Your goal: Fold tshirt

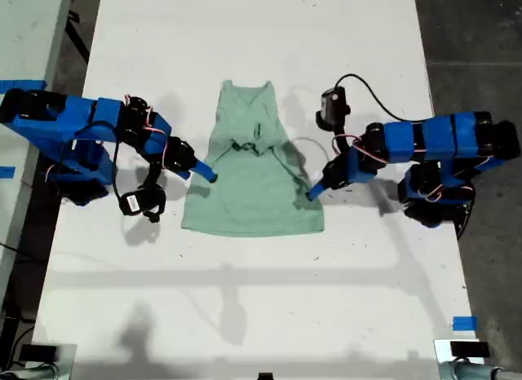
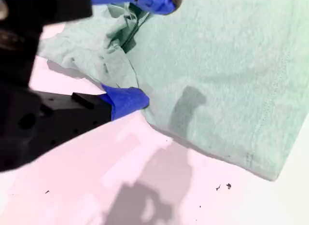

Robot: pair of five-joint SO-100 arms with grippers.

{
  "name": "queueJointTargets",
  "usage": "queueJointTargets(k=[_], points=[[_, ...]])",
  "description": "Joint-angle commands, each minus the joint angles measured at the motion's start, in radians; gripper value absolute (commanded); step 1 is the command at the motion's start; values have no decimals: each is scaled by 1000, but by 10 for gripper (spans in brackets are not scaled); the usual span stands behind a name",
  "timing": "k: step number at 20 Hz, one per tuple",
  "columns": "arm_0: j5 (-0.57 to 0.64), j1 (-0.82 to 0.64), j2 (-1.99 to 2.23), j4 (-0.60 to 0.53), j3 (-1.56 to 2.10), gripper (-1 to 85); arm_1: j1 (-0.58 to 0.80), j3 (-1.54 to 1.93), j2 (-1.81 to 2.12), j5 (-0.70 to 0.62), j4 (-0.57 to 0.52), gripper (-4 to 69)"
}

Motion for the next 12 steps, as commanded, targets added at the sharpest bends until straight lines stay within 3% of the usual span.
queueJointTargets(k=[1,6,12], points=[[3,-14,6,-35,-9,273,-2,2,-66,-5,-121,285],[64,-64,-21,-46,-6,274,12,2,-242,6,-259,156],[87,-94,-31,-57,6,274,26,-5,-268,-23,-268,-8]])
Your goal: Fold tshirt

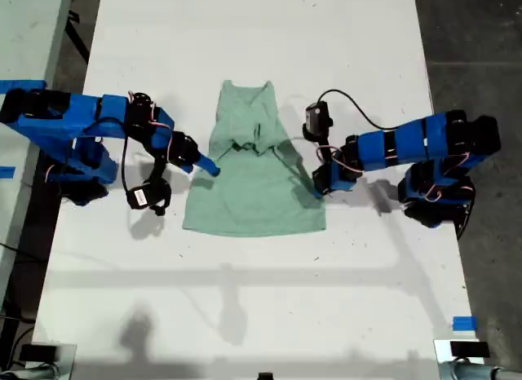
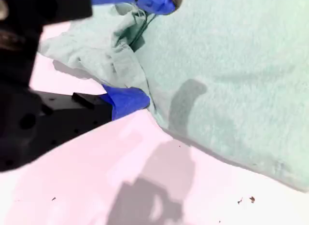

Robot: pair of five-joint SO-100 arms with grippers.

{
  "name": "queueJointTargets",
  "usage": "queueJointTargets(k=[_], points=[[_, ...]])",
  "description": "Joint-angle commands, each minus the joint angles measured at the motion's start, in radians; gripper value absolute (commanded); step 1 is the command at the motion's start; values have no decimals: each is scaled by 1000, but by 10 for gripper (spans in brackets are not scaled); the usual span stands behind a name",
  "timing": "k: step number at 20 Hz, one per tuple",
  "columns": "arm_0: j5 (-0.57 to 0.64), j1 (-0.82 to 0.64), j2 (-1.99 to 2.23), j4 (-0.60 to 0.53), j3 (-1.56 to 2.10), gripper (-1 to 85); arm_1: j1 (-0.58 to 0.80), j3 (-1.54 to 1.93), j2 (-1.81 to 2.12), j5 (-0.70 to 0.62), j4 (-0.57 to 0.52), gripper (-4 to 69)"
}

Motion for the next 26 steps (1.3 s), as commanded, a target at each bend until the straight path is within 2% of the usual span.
queueJointTargets(k=[1,6,10,15,22,24,25,26], points=[[12,-20,5,-26,-11,274,12,-12,12,-15,-20,-9],[15,-25,5,-29,-12,273,12,-43,48,-46,67,-9],[12,-25,5,-28,-14,273,21,-163,160,-74,281,-8],[14,-26,2,-31,-14,273,-8,-403,-12,-35,270,-8],[8,-18,2,-26,-20,277,-64,-1080,-664,100,330,2],[6,-18,2,-21,-23,281,-80,-1216,-799,140,396,181],[6,-18,2,-20,-26,283,-89,-1281,-841,158,451,216],[6,-18,2,-20,-28,284,-98,-1308,-844,152,477,306]])
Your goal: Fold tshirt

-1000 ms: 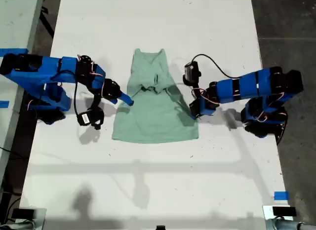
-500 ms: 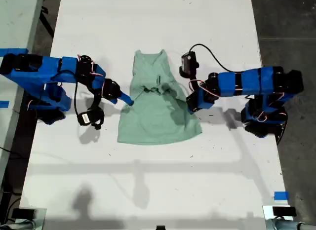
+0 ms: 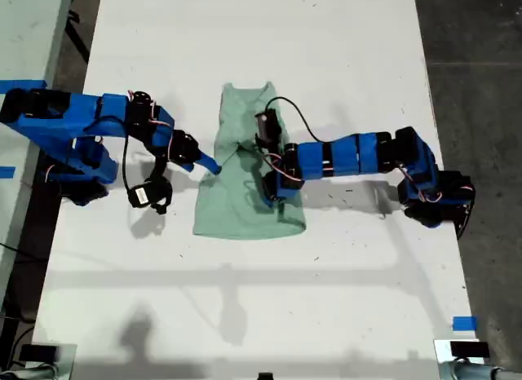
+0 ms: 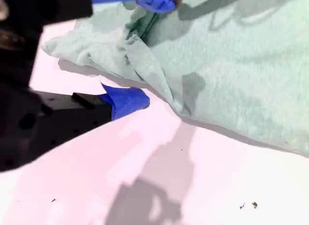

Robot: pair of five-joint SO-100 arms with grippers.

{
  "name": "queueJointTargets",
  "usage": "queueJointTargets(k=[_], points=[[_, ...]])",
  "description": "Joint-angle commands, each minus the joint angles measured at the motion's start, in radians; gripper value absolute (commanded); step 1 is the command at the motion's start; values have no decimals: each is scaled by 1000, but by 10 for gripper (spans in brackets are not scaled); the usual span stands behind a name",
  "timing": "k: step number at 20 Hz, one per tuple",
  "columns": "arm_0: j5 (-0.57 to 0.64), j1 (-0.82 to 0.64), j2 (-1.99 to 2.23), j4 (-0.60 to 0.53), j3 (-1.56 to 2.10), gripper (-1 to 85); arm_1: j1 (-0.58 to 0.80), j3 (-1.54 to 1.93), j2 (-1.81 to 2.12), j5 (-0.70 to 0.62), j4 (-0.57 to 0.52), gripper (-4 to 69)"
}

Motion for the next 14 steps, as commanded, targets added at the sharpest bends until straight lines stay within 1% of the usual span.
queueJointTargets(k=[1,3,5,9,11,14], points=[[3,-6,3,-11,-31,285,-40,-156,9,-8,94,336],[3,-6,2,-11,-34,285,-57,-224,75,-23,164,316],[-3,0,2,-9,-37,284,-63,-224,184,-29,212,306],[-14,2,2,15,-46,283,-49,-213,387,-55,353,286],[-21,5,2,40,-66,280,-20,-126,499,-74,385,259],[-64,35,-23,43,-66,280,5,-8,569,-86,410,257]])
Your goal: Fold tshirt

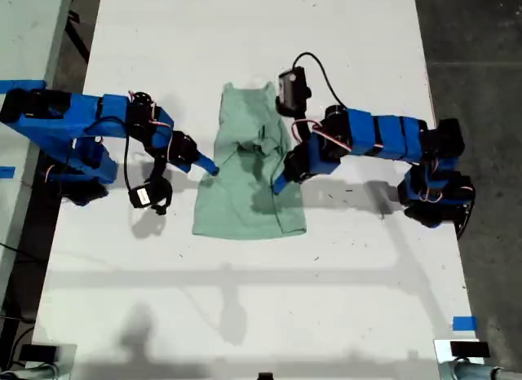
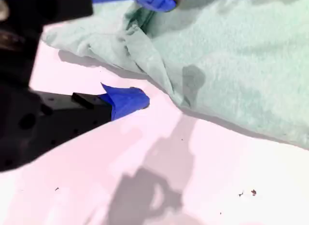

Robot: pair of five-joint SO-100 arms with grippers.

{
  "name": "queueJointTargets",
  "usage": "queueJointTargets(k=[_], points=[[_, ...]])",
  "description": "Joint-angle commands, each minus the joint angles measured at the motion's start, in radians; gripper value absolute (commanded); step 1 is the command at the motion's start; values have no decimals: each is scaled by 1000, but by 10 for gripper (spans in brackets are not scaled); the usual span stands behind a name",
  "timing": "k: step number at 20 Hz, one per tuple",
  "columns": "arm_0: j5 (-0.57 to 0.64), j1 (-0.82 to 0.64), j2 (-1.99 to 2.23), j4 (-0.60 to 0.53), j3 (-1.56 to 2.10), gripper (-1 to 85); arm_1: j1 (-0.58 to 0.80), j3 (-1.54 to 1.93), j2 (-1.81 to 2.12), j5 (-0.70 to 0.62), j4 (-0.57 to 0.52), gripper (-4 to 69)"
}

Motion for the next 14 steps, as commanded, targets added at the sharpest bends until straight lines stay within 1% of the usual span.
queueJointTargets(k=[1,4,7,9,11,14], points=[[-40,40,-34,-18,-54,282,15,43,110,-15,15,254],[-57,74,-150,-123,-38,272,8,67,109,-14,-2,246],[-71,74,-287,-187,-43,266,-5,78,109,-6,-5,244],[-81,54,-399,-199,-46,258,-14,87,109,3,-9,242],[-121,34,-423,-160,-41,264,-26,107,112,12,-23,242],[-97,21,-431,-167,-20,233,-37,143,114,25,-44,241]])
